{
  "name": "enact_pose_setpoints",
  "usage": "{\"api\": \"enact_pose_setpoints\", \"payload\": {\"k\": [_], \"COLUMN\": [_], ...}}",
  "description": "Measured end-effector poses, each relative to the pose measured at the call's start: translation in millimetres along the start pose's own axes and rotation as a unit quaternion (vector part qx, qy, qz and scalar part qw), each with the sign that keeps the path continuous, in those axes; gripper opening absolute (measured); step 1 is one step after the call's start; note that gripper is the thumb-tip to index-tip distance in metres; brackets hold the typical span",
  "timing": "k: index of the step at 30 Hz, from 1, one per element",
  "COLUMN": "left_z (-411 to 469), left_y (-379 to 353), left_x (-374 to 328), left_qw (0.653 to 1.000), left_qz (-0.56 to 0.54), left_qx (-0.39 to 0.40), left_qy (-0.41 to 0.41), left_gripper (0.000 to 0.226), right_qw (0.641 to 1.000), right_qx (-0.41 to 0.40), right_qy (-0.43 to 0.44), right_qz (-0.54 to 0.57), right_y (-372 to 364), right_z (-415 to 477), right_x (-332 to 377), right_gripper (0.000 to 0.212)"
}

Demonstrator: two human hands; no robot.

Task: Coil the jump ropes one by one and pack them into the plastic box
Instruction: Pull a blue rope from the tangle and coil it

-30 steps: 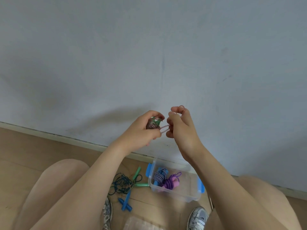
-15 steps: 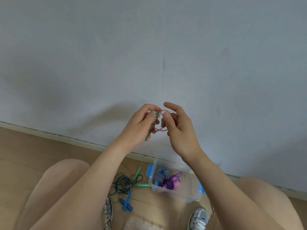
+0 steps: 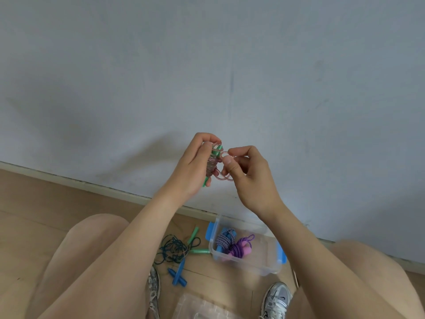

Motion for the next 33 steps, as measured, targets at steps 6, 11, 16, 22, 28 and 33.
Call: {"api": "enact_pose_setpoints", "payload": {"k": [6,11,16,22,28,33], "left_z": [-2,-1,-4,-3,-1,-2], "left_y": [0,-4,-17,-17,-13,-16], "left_x": [-5,-4,-1,0,3,2], "left_qw": [1.000,1.000,0.996,0.997,0.998,0.998], "left_qz": [-0.003,0.011,0.056,0.039,0.029,0.022], "left_qx": [0.003,0.026,0.064,0.068,0.051,0.059], "left_qy": [-0.013,-0.012,-0.005,0.002,0.005,0.012], "left_gripper": [0.028,0.025,0.021,0.018,0.020,0.019], "right_qw": [0.997,0.978,0.979,0.989,0.985,0.987], "right_qx": [-0.032,-0.040,-0.080,-0.069,-0.024,-0.061], "right_qy": [0.021,0.063,0.052,0.022,0.038,0.034], "right_qz": [-0.066,-0.192,-0.181,-0.132,-0.165,-0.142], "right_y": [6,15,21,19,11,16], "right_z": [-1,0,0,0,-2,-3], "right_x": [-3,5,6,6,10,8], "right_gripper": [0.016,0.014,0.019,0.021,0.014,0.012]}}
Point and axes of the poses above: each hand's wrist, its own z-axis towards the middle knuckle, its own y-axis out of the back of the hand, x = y × z, the point moved 9 cm from there along z, towards the middle knuckle, and after that the axes turned 15 degrees about y, right-handed, at the moved point
